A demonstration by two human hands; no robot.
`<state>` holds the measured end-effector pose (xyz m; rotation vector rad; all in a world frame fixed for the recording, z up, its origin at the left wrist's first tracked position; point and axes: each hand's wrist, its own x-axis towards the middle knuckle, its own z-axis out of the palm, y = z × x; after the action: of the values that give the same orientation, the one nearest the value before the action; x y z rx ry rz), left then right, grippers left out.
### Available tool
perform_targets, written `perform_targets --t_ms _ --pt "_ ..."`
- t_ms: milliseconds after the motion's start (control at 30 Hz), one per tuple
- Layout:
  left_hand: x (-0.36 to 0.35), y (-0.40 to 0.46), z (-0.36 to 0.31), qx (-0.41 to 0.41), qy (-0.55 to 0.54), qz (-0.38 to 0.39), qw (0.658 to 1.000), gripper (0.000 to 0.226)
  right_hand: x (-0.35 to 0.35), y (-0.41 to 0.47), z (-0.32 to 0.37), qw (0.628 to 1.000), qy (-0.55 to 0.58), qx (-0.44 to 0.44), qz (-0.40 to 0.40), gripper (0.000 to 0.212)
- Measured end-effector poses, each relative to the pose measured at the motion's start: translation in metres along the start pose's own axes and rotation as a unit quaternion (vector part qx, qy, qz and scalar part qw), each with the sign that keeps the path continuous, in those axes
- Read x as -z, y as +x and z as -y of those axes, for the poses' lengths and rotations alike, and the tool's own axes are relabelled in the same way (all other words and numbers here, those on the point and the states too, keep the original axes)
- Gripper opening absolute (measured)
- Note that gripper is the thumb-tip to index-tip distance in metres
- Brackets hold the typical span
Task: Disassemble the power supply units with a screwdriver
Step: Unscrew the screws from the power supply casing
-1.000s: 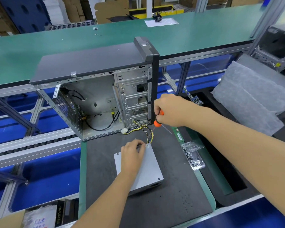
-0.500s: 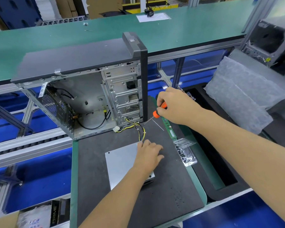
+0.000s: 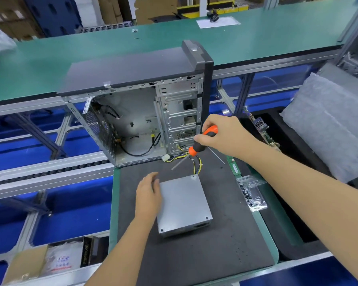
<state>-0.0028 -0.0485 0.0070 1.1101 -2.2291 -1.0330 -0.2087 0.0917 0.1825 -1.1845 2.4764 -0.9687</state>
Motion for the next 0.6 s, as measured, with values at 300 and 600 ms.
perform_targets --t_ms 300,600 --pt "0.022 -0.008 0.025 0.027 -0.083 0.065 0.994 0.027 -0.061 0.006 0.019 0.999 -0.003 -0.024 0.038 0.024" --pt "0.018 0.007 0.022 -0.002 -0.04 0.053 0.998 0.017 -0.07 0.008 0.023 0.998 -0.017 -0.03 0.059 0.026"
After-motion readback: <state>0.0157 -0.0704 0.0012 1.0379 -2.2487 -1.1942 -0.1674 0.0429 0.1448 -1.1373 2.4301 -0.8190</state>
